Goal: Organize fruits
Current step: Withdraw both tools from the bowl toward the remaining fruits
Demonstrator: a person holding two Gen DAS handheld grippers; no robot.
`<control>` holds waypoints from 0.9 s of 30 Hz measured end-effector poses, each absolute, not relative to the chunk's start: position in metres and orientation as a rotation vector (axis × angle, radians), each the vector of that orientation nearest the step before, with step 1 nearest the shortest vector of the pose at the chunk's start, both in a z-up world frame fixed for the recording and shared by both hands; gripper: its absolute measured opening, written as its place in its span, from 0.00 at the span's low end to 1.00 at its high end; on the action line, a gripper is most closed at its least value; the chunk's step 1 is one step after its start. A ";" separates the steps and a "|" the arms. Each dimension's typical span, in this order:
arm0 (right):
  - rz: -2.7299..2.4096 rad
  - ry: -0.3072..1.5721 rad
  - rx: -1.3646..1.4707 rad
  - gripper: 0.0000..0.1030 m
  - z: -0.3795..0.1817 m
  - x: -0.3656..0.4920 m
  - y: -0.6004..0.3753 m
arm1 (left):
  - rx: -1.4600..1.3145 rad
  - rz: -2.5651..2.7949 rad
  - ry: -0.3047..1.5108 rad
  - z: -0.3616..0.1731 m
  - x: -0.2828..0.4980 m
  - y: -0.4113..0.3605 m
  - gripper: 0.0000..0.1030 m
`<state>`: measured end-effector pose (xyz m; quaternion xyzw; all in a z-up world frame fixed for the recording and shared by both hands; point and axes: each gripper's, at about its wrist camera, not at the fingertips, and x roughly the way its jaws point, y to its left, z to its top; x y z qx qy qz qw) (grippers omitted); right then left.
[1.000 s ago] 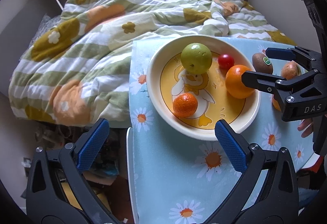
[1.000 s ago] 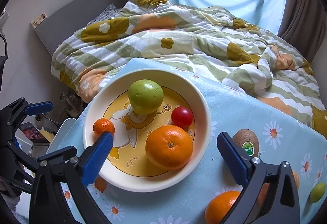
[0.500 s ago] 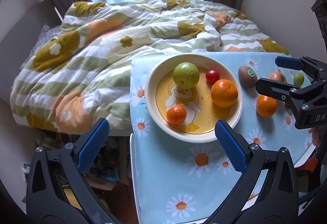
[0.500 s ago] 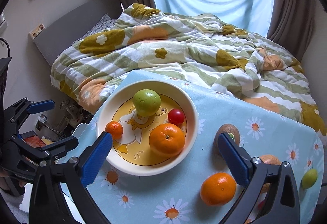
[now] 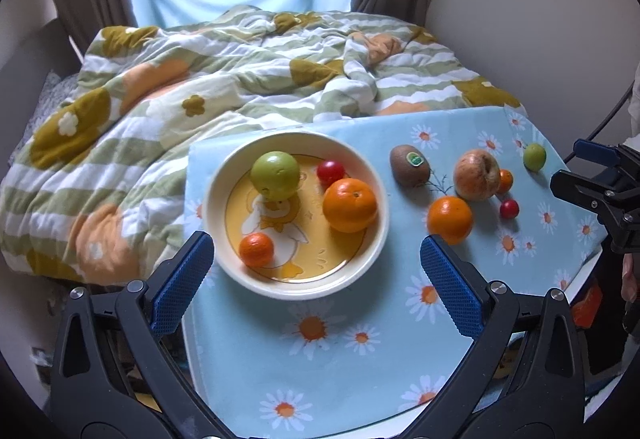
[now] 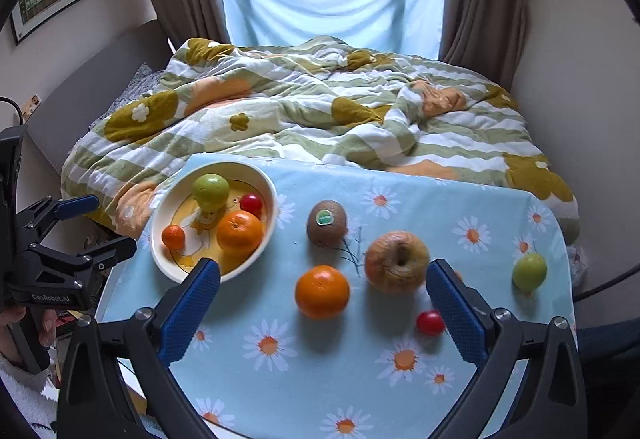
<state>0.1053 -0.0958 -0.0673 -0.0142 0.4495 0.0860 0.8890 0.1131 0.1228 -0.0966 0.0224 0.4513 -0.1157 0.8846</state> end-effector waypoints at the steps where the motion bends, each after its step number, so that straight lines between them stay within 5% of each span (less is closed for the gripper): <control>1: 0.170 0.936 -0.024 1.00 -0.068 0.102 -0.105 | 0.050 -0.244 0.936 -0.096 0.111 0.114 1.00; 23: 0.304 1.042 -0.074 1.00 -0.162 0.102 -0.210 | 0.032 -0.229 1.009 -0.184 0.120 -0.035 1.00; 27: 0.320 1.063 -0.107 0.99 -0.180 0.105 -0.212 | 0.030 -0.219 1.037 -0.204 0.131 -0.044 0.94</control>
